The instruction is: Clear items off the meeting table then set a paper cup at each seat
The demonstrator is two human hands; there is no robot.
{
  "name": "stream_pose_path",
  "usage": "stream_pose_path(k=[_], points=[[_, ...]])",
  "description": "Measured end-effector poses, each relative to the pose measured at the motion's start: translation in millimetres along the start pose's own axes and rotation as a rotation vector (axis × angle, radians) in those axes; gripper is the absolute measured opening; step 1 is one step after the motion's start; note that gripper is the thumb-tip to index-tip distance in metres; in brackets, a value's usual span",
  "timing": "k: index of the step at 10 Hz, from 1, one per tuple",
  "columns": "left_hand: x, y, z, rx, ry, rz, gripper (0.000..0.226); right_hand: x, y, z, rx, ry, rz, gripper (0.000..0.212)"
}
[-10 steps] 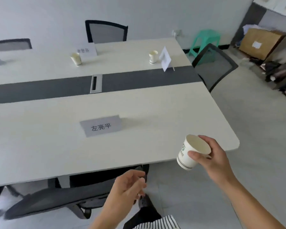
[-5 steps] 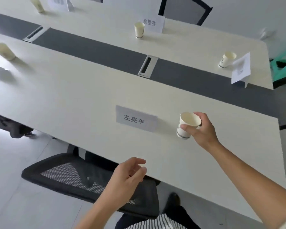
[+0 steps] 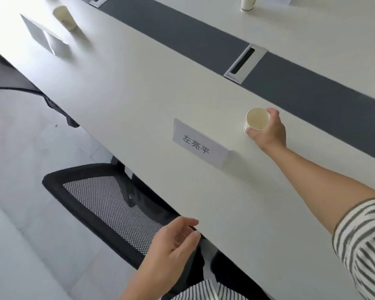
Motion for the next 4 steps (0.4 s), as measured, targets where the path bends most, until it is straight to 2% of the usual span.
stream_pose_path(k=[2, 3, 4], points=[[-7.1, -1.3, -14.7, 0.012, -0.030, 0.023, 0.017, 4.3, -11.3, -4.1, -0.094, 0.059, 0.013, 0.083], [-10.2, -5.4, -18.8, 0.024, -0.023, 0.004, 0.017, 2.1, -11.9, 1.5, -0.135, 0.133, 0.039, 0.099], [-16.2, -6.8, -19.2, 0.015, 0.012, 0.016, 0.016, -4.7, -10.0, 17.2, -0.140, 0.111, 0.052, 0.104]])
Point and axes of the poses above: each hand's wrist, its own x-axis towards the middle knuckle, its own z-axis out of the back of the hand, y = z × x, the point moved 4 cm from there along x, towards the middle knuckle, and after that the axes turned 3 degrees about x, right-handed, at the moved point
